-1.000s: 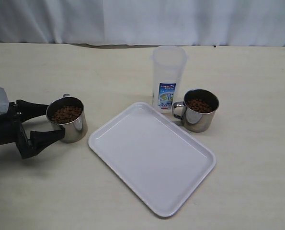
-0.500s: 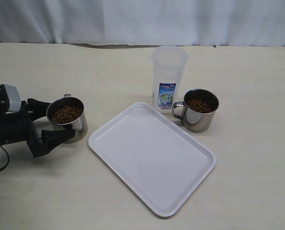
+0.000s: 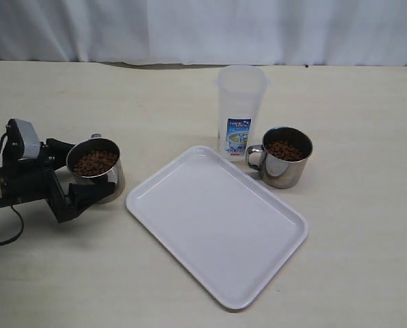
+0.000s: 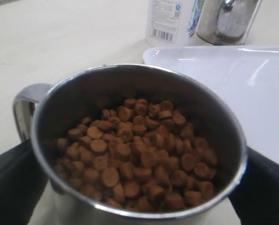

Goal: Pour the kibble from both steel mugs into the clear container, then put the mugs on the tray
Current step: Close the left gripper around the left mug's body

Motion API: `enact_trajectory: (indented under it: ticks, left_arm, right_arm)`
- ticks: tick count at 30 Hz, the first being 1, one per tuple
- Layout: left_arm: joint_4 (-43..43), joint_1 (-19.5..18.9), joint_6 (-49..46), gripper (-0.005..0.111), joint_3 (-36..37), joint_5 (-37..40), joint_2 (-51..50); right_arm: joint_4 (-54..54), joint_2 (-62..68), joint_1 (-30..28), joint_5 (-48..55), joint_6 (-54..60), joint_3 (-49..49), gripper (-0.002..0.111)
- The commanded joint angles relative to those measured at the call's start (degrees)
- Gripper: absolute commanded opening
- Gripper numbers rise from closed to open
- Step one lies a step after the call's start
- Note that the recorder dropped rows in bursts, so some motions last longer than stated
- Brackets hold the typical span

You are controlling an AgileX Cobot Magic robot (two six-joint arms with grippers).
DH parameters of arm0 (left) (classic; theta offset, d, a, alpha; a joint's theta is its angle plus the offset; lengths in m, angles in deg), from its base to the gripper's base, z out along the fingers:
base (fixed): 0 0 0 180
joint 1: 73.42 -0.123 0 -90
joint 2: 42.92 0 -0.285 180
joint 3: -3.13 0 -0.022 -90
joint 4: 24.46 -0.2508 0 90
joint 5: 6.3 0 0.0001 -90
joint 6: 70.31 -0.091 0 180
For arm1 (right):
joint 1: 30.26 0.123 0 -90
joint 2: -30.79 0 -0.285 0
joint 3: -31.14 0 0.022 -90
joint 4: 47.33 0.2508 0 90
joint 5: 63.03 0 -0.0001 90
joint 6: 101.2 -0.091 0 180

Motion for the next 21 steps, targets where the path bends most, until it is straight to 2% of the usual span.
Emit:
enact_trajectory:
  ticks: [1,14,21]
  left_arm:
    - [1.9,0.5,-0.5,0.081,-0.5,0.8,-0.1]
    - [2.2,0.5,-0.4,0.081,-0.6,2.0,-0.1]
    - [5.3,2.6,-0.3,0.081,-0.6,2.0,-0.1]
  right_arm:
    - [0.1,-0.2,0.2,0.0,0.5,0.2,0.005]
    - [0.1,-0.2,0.2,0.0,0.5,0.2,0.005]
    - [0.1,-0.2,0.2,0.0,0.5,0.2,0.005]
